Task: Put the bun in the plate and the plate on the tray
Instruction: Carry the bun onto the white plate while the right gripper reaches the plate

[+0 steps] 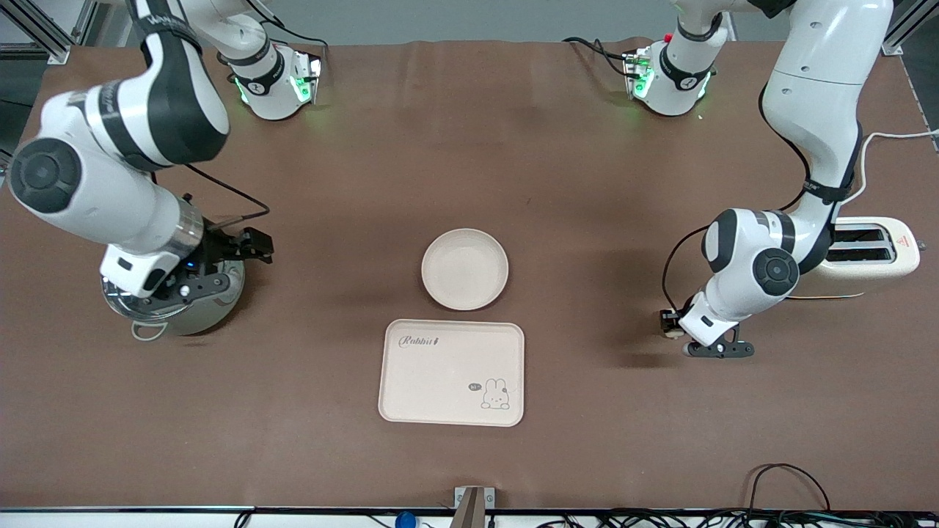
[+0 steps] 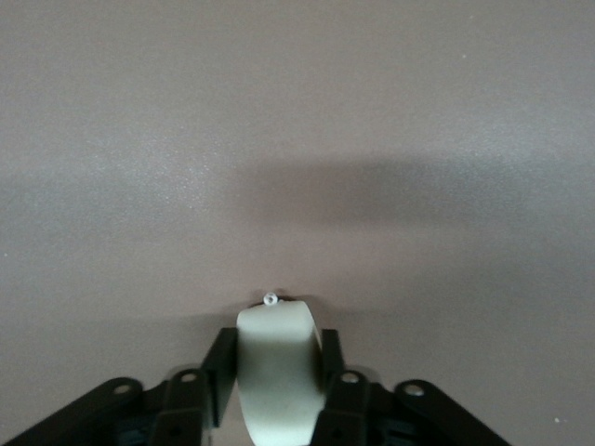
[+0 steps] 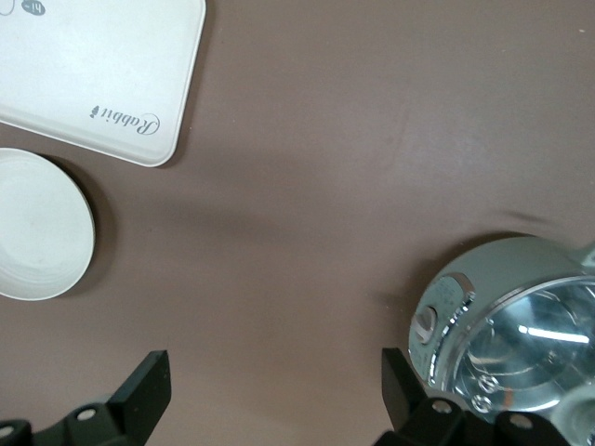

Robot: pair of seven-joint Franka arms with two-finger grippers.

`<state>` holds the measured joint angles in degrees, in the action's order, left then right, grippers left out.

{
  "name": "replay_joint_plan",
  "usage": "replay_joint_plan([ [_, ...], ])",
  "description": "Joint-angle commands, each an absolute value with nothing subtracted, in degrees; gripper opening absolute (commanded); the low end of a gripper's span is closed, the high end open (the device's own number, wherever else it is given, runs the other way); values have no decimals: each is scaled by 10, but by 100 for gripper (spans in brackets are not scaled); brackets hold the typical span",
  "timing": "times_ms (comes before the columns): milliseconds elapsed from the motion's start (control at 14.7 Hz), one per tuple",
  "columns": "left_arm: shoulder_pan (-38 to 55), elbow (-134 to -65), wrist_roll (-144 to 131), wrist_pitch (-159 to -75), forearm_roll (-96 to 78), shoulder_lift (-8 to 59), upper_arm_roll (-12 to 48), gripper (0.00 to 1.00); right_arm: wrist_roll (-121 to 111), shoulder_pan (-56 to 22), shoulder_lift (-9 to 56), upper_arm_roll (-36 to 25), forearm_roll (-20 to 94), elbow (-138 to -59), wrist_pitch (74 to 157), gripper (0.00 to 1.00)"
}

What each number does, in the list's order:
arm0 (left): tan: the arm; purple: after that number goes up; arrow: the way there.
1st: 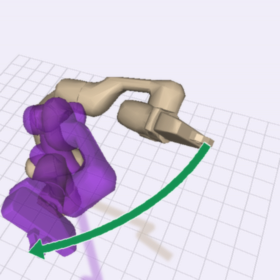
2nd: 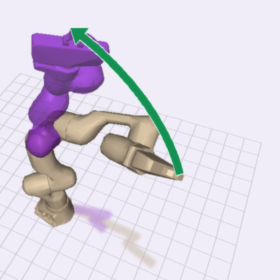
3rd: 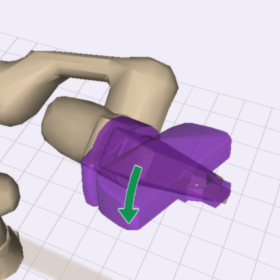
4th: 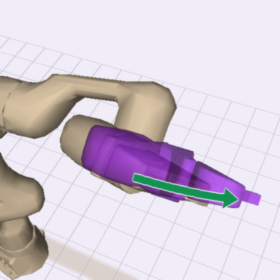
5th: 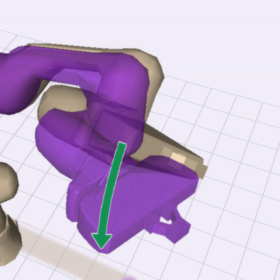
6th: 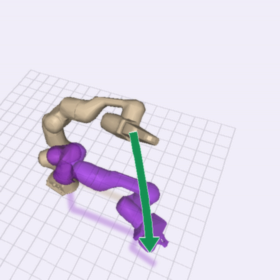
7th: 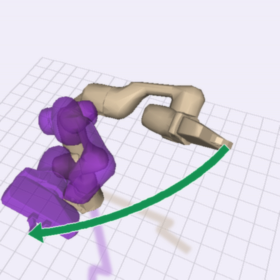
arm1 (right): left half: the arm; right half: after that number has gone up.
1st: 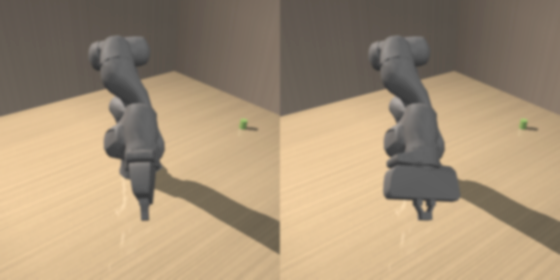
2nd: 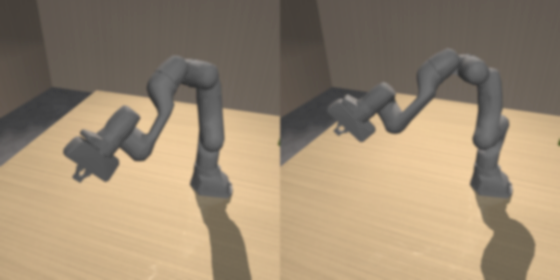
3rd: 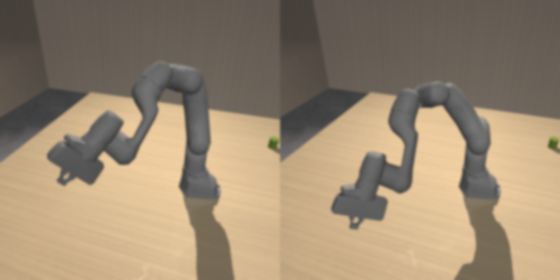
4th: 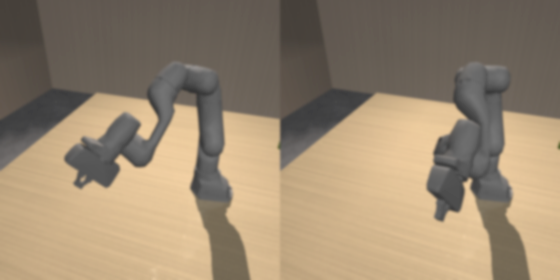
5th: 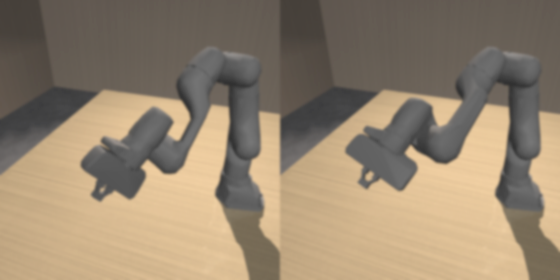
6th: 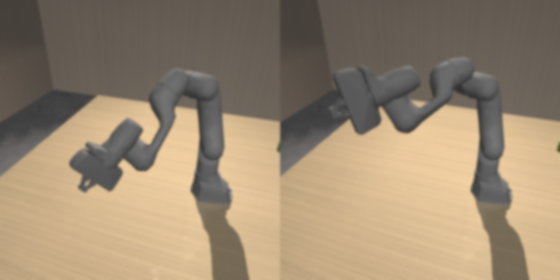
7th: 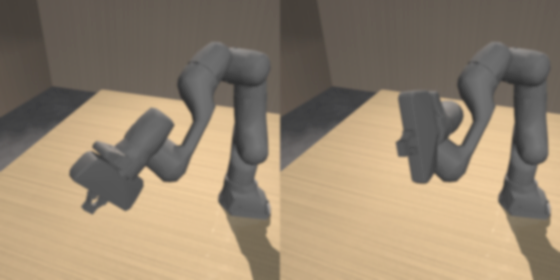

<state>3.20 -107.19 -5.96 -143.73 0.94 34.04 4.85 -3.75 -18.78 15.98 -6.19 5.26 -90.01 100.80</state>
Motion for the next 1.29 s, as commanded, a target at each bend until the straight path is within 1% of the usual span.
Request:
replay_joint_plan([
  [0,37,-1092,-61,-1440,13,318,53,1,-34,-205,195,-65,55,-861,1003,100],
  [68,39,-1089,-67,-1437,11,309,71,3,-34,-205,203,-65,56,-857,1003,100],
  [136,37,-1084,-79,-1417,11,291,90,3,-34,-207,212,-64,59,-856,1004,100],
  [204,41,-1063,-99,-1371,8,278,106,1,-34,-214,222,-64,59,-855,1004,100],
  [340,51,-987,-234,-1262,9,277,163,0,-33,-223,227,-64,59,-854,1003,100],
  [407,61,-963,-317,-1234,11,281,195,0,-33,-226,227,-64,60,-854,1003,100],
  [475,80,-953,-389,-1233,10,293,216,0,-33,-228,228,-64,63,-853,1003,100],
  [611,139,-933,-512,-1251,14,332,223,1,-33,-227,229,-64,87,-854,1003,100],
  [747,205,-930,-575,-1310,16,367,219,4,-32,-221,228,-65,113,-854,1001,100],
  [815,230,-930,-607,-1351,16,389,214,9,-32,-220,229,-65,116,-854,1002,100],
  [883,240,-929,-631,-1378,16,406,211,25,-31,-222,229,-65,116,-854,1003,100],
  [951,249,-930,-642,-1395,18,416,211,67,-31,-224,234,-65,118,-855,1003,100],
  [1019,259,-931,-648,-1405,28,417,210,98,-31,-227,235,-65,119,-855,1003,100],
  [1086,265,-930,-658,-1405,34,417,204,100,-32,-233,236,-65,116,-855,1004,100],
  [1222,265,-930,-666,-1402,35,412,200,100,-32,-236,236,-65,119,-855,1017,100],
])
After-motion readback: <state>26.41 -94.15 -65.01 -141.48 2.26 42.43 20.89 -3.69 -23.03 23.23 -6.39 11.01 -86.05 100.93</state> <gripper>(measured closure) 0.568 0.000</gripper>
